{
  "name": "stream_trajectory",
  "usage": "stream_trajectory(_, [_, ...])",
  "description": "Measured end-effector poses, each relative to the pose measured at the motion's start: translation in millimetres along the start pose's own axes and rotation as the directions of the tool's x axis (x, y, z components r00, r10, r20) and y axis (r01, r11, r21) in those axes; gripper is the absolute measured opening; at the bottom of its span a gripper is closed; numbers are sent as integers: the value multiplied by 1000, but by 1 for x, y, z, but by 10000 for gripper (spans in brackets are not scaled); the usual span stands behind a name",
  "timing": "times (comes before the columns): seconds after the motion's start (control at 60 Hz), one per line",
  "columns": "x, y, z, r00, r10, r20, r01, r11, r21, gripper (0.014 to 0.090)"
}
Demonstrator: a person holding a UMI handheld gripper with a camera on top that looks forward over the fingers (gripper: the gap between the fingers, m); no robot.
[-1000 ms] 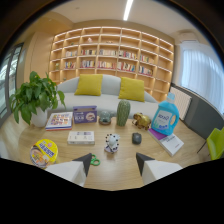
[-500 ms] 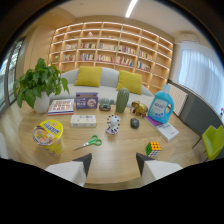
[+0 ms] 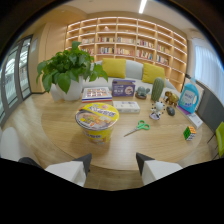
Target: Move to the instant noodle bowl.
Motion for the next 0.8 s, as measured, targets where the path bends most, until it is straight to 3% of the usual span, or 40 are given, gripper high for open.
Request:
stream_trajectory(0.233, [-53, -32, 39, 999, -1, 35, 0, 1000, 28, 843])
stream_trajectory(0.8, [-52, -44, 68, 999, 33, 18, -33, 999, 17, 844])
